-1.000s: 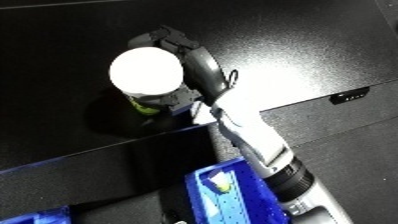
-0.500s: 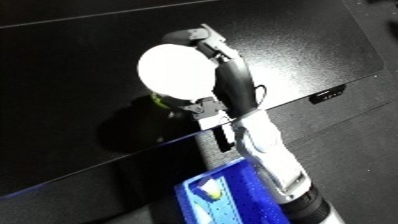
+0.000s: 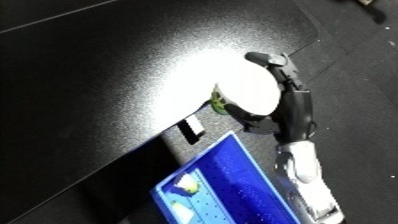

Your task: Pick up the object and place it into the box

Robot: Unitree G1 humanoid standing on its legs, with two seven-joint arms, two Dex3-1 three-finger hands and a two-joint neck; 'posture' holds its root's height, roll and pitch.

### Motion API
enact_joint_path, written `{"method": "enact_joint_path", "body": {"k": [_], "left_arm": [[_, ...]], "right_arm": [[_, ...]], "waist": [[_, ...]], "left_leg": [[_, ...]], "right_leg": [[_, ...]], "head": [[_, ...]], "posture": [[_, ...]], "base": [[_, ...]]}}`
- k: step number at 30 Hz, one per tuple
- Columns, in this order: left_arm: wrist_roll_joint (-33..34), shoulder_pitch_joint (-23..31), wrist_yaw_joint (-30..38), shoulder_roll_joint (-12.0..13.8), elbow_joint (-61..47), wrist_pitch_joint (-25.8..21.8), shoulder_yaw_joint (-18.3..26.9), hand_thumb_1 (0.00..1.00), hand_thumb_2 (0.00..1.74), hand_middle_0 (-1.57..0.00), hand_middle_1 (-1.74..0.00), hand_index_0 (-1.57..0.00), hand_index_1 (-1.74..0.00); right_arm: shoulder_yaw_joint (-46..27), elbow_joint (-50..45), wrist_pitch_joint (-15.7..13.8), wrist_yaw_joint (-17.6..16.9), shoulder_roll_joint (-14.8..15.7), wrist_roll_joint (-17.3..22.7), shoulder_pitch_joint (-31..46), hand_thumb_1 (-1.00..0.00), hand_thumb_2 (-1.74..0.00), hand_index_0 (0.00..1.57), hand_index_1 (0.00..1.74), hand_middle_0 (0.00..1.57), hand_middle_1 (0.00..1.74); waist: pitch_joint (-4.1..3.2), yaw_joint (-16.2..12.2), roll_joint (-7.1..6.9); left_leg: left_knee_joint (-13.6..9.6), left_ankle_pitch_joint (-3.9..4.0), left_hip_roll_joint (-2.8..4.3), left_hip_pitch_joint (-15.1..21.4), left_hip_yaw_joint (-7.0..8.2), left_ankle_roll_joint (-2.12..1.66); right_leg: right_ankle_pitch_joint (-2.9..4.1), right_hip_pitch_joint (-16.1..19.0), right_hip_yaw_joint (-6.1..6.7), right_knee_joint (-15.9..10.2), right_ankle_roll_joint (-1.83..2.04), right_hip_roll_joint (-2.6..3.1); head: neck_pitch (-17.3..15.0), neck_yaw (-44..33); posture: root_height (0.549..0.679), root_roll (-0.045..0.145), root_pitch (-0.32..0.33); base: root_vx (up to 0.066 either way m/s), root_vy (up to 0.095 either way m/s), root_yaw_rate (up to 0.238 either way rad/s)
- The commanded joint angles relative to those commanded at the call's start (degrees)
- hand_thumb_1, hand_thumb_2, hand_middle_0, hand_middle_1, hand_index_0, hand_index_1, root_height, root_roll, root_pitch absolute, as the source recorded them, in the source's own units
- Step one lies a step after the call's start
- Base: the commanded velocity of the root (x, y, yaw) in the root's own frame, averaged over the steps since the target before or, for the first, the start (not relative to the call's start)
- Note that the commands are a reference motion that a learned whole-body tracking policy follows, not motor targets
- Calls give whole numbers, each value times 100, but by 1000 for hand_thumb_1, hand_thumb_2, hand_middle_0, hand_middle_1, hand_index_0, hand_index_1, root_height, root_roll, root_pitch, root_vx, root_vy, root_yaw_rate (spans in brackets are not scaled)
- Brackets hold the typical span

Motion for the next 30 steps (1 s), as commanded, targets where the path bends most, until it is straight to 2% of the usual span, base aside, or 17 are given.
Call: {"method": "enact_joint_path", "body": {"k": [4, 7, 10, 14, 19, 23, 30], "left_arm": [[-101, -21, -87, -9, 128, -83, 28, 0, 0, 0, 0, 0, 0], [-130, -51, -110, 1, 174, -83, 46, 0, 0, 0, 0, 0, 0], [-113, -89, -105, 20, 180, -46, 64, 0, 0, 0, 0, 0, 0], [-76, -118, -107, 56, 156, 15, 74, 0, 0, 0, 0, 0, 0], [-43, -149, -122, 89, 108, 81, 39, 0, 0, 0, 0, 0, 0], [15, -190, -112, 92, 87, 108, -28, 0, 0, 0, 0, 0, 0], [125, -223, -126, 74, 58, 149, -171, 0, 0, 0, 0, 0, 0]], "right_arm": [[-430, 570, -424, -65, -63, 364, 296, -850, -1479, 1334, 1479, 1334, 1479], [-647, 1112, -616, 4, -124, 506, 461, -850, -1479, 1334, 1479, 1334, 1479], [-685, 1761, -657, 287, -219, 570, 595, -850, -1479, 1334, 1479, 1334, 1479], [-499, 2581, -527, 724, -325, 658, 675, -850, -1479, 1334, 1479, 1334, 1479], [-61, 3487, -321, 1341, -286, 1035, 607, -600, -1044, 942, 1044, 942, 1044], [273, 4098, -163, 1747, -214, 1269, 458, -400, -696, 628, 696, 628, 696], [645, 4859, 76, 2047, -146, 1171, 142, -50, -87, 79, 87, 79, 87]], "waist": [[3, -152, 61], [1, -231, 105], [6, -277, 138], [17, -286, 170], [23, -240, 213], [14, -171, 262], [-41, -10, 363]], "left_leg": [[-62, -30, -30, 86, 69, 19], [-90, -41, -48, 127, 105, 32], [-85, -53, -65, 130, 131, 45], [-91, -45, -84, 111, 129, 52], [-119, -13, -114, 92, 86, 61], [-117, 8, -148, 66, 25, 61], [-150, 80, -200, 56, -78, 42]], "right_leg": [[13, -3, 82, -54, 12, 60], [45, -5, 133, -112, 24, 99], [91, -17, 184, -173, 30, 143], [148, -38, 220, -249, 30, 180], [206, -45, 226, -333, 22, 203], [215, -35, 213, -346, 5, 203], [210, 15, 173, -357, -22, 177]], "head": [[-40, 272], [-114, 420], [-178, 493], [-247, 623], [-317, 857], [-407, 1050], [-542, 1390]], "posture": [[642, 55, 14], [643, 54, 17], [643, 53, 20], [644, 52, 25], [645, 51, 28], [645, 51, 27], [646, 54, 23]], "base": [[7, 66, -192], [6, 37, -126], [-5, 9, -81], [-18, -17, -42], [-20, -35, -2], [-11, -49, 53], [-6, -42, 83]]}}
